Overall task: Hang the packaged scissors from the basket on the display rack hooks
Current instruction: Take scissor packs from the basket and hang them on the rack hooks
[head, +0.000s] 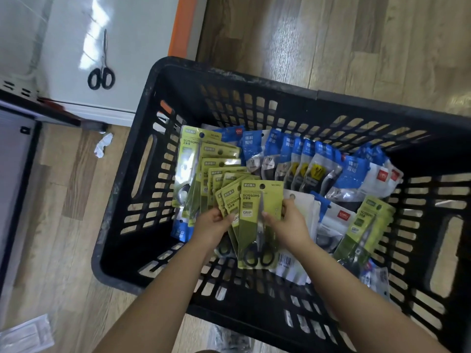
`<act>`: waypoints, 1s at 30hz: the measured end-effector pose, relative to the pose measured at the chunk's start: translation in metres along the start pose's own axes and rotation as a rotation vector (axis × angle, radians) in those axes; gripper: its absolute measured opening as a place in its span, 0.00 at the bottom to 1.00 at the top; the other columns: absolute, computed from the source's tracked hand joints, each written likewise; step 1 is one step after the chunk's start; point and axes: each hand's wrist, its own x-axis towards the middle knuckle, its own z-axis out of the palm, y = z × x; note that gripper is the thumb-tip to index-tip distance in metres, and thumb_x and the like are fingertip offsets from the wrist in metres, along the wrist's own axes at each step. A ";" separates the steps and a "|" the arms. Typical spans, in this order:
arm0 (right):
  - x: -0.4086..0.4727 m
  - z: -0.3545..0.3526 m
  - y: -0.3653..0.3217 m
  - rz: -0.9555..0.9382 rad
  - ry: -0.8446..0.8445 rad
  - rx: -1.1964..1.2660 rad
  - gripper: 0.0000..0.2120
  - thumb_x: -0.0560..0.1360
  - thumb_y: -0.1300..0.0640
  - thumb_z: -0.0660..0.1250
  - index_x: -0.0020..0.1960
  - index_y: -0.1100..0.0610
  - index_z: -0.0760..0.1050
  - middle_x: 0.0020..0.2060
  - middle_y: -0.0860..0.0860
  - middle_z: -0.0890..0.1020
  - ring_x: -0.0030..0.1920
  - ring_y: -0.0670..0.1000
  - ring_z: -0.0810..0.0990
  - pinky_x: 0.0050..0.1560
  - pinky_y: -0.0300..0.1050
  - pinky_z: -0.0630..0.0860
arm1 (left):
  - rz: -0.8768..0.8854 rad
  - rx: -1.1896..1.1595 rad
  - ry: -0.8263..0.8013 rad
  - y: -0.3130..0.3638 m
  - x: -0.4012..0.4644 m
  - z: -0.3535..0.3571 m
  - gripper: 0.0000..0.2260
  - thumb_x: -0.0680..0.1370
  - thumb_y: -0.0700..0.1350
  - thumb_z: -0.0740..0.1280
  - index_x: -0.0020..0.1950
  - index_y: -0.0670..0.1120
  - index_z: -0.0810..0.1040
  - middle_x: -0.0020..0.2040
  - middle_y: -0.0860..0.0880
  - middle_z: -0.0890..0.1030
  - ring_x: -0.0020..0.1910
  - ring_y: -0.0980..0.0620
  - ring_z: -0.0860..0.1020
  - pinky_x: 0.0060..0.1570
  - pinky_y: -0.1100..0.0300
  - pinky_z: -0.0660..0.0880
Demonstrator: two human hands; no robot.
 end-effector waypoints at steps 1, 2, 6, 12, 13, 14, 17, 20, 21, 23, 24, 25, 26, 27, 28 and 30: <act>0.001 -0.001 0.001 0.017 -0.011 0.007 0.14 0.76 0.60 0.66 0.61 0.58 0.70 0.50 0.48 0.76 0.52 0.47 0.75 0.53 0.40 0.70 | -0.014 0.014 -0.014 0.000 0.001 0.000 0.03 0.78 0.41 0.65 0.47 0.48 0.77 0.48 0.51 0.79 0.49 0.54 0.76 0.53 0.61 0.69; 0.003 -0.003 0.002 0.033 -0.023 0.009 0.14 0.77 0.60 0.65 0.61 0.59 0.71 0.51 0.49 0.77 0.52 0.48 0.75 0.53 0.40 0.70 | -0.030 0.027 -0.033 -0.001 0.002 -0.001 0.03 0.78 0.42 0.64 0.48 0.48 0.77 0.48 0.51 0.79 0.50 0.54 0.76 0.53 0.61 0.68; 0.004 -0.006 0.006 0.086 -0.068 0.037 0.12 0.79 0.60 0.62 0.62 0.59 0.72 0.56 0.52 0.79 0.55 0.51 0.76 0.57 0.44 0.72 | -0.086 0.062 -0.113 -0.004 0.004 -0.004 0.03 0.79 0.43 0.65 0.49 0.48 0.78 0.50 0.52 0.80 0.56 0.52 0.76 0.63 0.57 0.68; -0.002 -0.005 0.001 0.121 -0.060 0.078 0.11 0.81 0.58 0.57 0.62 0.57 0.68 0.54 0.50 0.76 0.56 0.52 0.74 0.61 0.49 0.71 | -0.079 0.097 -0.109 -0.004 0.003 -0.013 0.04 0.79 0.40 0.63 0.47 0.46 0.77 0.54 0.45 0.81 0.58 0.47 0.77 0.64 0.50 0.71; -0.004 -0.007 -0.002 0.119 -0.045 0.087 0.10 0.81 0.58 0.56 0.62 0.56 0.68 0.54 0.50 0.76 0.55 0.51 0.74 0.60 0.48 0.70 | -0.068 0.103 -0.083 -0.004 0.001 -0.016 0.04 0.79 0.41 0.63 0.47 0.47 0.77 0.54 0.45 0.81 0.57 0.46 0.77 0.64 0.49 0.71; -0.005 -0.008 -0.004 0.123 -0.032 0.094 0.10 0.81 0.58 0.55 0.62 0.56 0.68 0.55 0.51 0.76 0.55 0.52 0.74 0.60 0.49 0.70 | -0.054 0.091 -0.053 -0.003 0.000 -0.019 0.04 0.80 0.42 0.63 0.47 0.47 0.77 0.54 0.44 0.81 0.57 0.46 0.78 0.64 0.47 0.71; -0.011 -0.014 -0.015 0.144 -0.021 0.125 0.09 0.82 0.56 0.56 0.59 0.56 0.71 0.54 0.53 0.79 0.54 0.53 0.77 0.57 0.49 0.72 | -0.017 0.018 0.024 0.003 -0.007 -0.025 0.04 0.80 0.43 0.62 0.49 0.49 0.76 0.56 0.45 0.80 0.58 0.46 0.77 0.64 0.47 0.70; -0.019 -0.018 -0.032 0.140 -0.028 0.178 0.12 0.81 0.55 0.57 0.60 0.59 0.74 0.53 0.53 0.81 0.51 0.52 0.78 0.55 0.46 0.73 | 0.025 -0.039 0.087 0.017 -0.019 -0.034 0.04 0.80 0.44 0.62 0.50 0.50 0.76 0.55 0.47 0.80 0.56 0.48 0.77 0.61 0.54 0.71; -0.022 -0.019 -0.040 0.142 -0.029 0.194 0.13 0.81 0.54 0.57 0.61 0.58 0.74 0.54 0.53 0.81 0.52 0.52 0.79 0.57 0.48 0.74 | 0.048 -0.052 0.102 0.023 -0.024 -0.038 0.04 0.80 0.43 0.63 0.50 0.49 0.77 0.54 0.47 0.80 0.55 0.48 0.77 0.61 0.54 0.71; -0.032 -0.020 -0.060 0.147 -0.031 0.204 0.15 0.81 0.52 0.58 0.63 0.57 0.74 0.57 0.51 0.80 0.58 0.53 0.77 0.64 0.52 0.71 | 0.079 -0.087 0.136 0.036 -0.038 -0.046 0.07 0.79 0.44 0.64 0.55 0.46 0.78 0.54 0.46 0.81 0.56 0.48 0.78 0.62 0.53 0.72; -0.038 -0.020 -0.071 0.144 -0.031 0.203 0.16 0.81 0.51 0.58 0.64 0.56 0.74 0.59 0.50 0.79 0.60 0.53 0.75 0.66 0.54 0.69 | 0.090 -0.104 0.155 0.044 -0.047 -0.052 0.09 0.79 0.45 0.64 0.56 0.45 0.79 0.54 0.47 0.81 0.55 0.48 0.78 0.61 0.53 0.72; -0.044 -0.021 -0.083 0.130 -0.037 0.207 0.15 0.81 0.50 0.58 0.63 0.56 0.74 0.60 0.50 0.78 0.61 0.53 0.74 0.67 0.55 0.67 | 0.103 -0.126 0.173 0.052 -0.057 -0.058 0.10 0.79 0.46 0.64 0.57 0.45 0.79 0.53 0.47 0.81 0.55 0.48 0.78 0.61 0.53 0.72; -0.051 -0.021 -0.098 0.117 -0.040 0.210 0.14 0.81 0.49 0.58 0.61 0.54 0.74 0.60 0.49 0.78 0.62 0.53 0.74 0.67 0.55 0.67 | 0.117 -0.148 0.185 0.060 -0.066 -0.065 0.10 0.79 0.47 0.64 0.56 0.45 0.79 0.53 0.47 0.82 0.55 0.48 0.78 0.62 0.52 0.72; -0.060 -0.022 -0.113 0.099 -0.043 0.216 0.14 0.80 0.49 0.58 0.61 0.53 0.74 0.60 0.49 0.78 0.63 0.53 0.73 0.67 0.55 0.66 | 0.136 -0.164 0.190 0.070 -0.078 -0.072 0.08 0.79 0.48 0.64 0.54 0.46 0.79 0.54 0.46 0.82 0.56 0.47 0.78 0.62 0.49 0.72; -0.070 -0.022 -0.131 0.087 -0.040 0.215 0.15 0.80 0.48 0.59 0.62 0.53 0.74 0.61 0.49 0.77 0.63 0.53 0.73 0.67 0.55 0.66 | 0.159 -0.173 0.200 0.081 -0.091 -0.080 0.07 0.79 0.48 0.64 0.51 0.48 0.79 0.54 0.45 0.81 0.55 0.46 0.78 0.62 0.47 0.72; -0.093 -0.024 -0.172 0.050 -0.025 0.193 0.18 0.79 0.46 0.60 0.64 0.53 0.73 0.62 0.50 0.77 0.63 0.54 0.73 0.67 0.56 0.66 | 0.215 -0.173 0.236 0.106 -0.119 -0.096 0.06 0.79 0.49 0.63 0.48 0.49 0.77 0.53 0.43 0.81 0.51 0.46 0.78 0.58 0.47 0.73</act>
